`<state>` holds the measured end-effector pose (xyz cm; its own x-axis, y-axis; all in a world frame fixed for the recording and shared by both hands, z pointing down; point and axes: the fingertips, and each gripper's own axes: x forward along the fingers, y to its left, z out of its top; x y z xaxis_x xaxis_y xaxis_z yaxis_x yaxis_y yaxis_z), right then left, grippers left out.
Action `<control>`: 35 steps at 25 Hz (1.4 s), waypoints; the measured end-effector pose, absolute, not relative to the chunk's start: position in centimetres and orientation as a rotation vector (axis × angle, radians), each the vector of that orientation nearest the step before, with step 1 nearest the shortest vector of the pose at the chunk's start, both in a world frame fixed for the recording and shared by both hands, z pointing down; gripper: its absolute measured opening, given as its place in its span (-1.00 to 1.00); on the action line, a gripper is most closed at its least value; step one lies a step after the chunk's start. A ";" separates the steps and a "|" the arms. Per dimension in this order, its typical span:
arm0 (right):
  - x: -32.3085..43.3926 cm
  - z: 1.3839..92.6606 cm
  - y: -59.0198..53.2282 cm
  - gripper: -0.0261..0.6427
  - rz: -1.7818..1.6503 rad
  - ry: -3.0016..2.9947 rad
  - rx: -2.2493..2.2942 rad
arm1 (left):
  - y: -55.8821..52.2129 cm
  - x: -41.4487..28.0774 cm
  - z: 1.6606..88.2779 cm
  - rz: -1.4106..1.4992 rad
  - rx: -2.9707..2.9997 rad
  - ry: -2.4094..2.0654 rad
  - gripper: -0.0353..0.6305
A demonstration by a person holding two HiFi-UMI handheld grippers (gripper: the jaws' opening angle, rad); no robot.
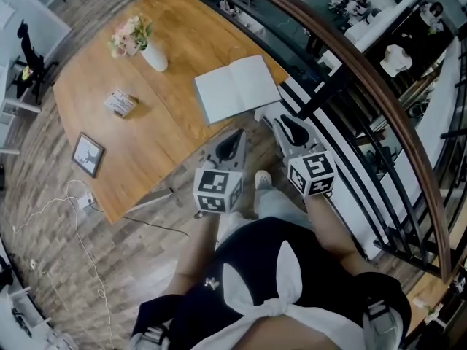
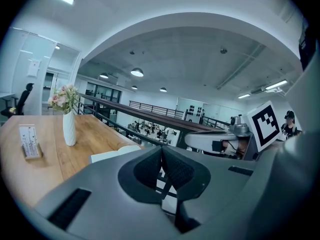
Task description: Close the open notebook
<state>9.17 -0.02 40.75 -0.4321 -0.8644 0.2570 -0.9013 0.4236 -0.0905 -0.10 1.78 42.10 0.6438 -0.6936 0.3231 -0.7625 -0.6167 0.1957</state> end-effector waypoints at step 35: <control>17.0 50.1 -11.3 -0.17 0.705 -2.466 1.390 | -6.9 5.6 45.8 0.396 2.451 -1.277 -0.84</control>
